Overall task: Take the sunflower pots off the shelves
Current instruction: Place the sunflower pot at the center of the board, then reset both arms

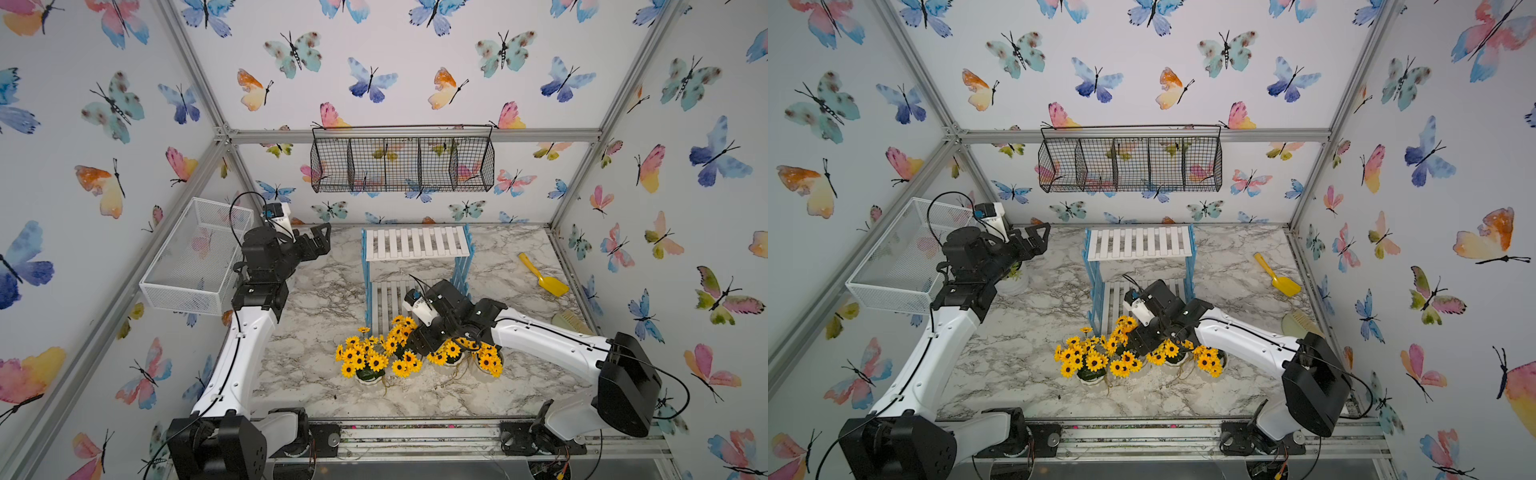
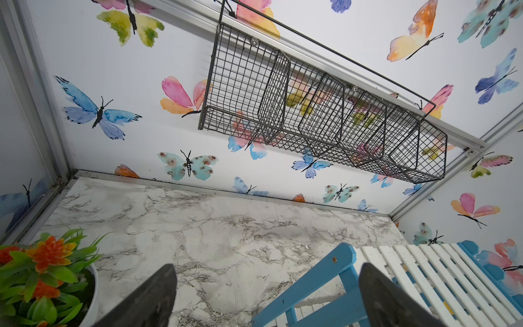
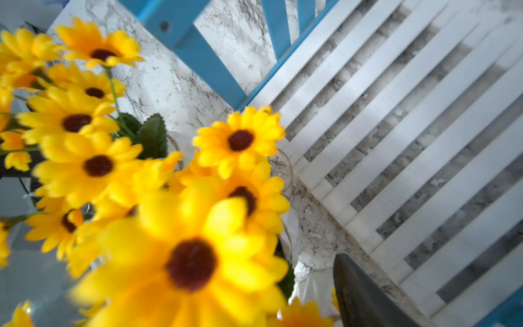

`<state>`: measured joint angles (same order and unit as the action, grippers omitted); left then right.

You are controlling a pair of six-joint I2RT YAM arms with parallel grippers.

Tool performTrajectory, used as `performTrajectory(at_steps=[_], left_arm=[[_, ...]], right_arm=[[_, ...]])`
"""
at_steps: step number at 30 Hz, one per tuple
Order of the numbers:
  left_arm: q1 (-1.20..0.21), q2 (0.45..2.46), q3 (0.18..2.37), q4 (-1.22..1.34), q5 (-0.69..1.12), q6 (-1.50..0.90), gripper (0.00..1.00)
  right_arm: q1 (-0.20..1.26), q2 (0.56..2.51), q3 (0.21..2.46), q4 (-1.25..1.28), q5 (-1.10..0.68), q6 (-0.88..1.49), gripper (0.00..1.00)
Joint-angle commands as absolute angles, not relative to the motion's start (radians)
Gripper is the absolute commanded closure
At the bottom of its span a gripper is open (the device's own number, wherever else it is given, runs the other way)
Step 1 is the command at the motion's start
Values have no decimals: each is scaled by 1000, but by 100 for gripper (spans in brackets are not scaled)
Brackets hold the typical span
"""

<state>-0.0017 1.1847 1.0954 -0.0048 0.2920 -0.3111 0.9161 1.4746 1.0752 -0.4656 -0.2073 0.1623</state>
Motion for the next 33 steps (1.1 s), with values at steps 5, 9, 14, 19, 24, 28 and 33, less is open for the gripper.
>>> performTrajectory(at_steps=[5, 9, 14, 19, 24, 28, 33], left_arm=[[6, 1161, 1089, 6, 287, -296, 0], [8, 1157, 1089, 7, 284, -296, 0], [9, 1155, 1083, 19, 277, -291, 1], [15, 1169, 1081, 41, 270, -279, 2], [47, 1199, 1078, 76, 294, -288, 1], [60, 1221, 1064, 90, 316, -296, 2], [61, 1250, 1055, 97, 327, -285, 2]], right_arm=[[921, 1375, 1122, -475, -157, 124, 1], [914, 1309, 1137, -460, -94, 110, 1], [806, 1210, 1139, -421, -40, 70, 1], [538, 1123, 1115, -309, -146, 79, 1], [274, 1120, 1059, -186, -236, 127, 1], [140, 1165, 963, -43, -269, 190, 1], [65, 1190, 837, 91, -163, 190, 1]])
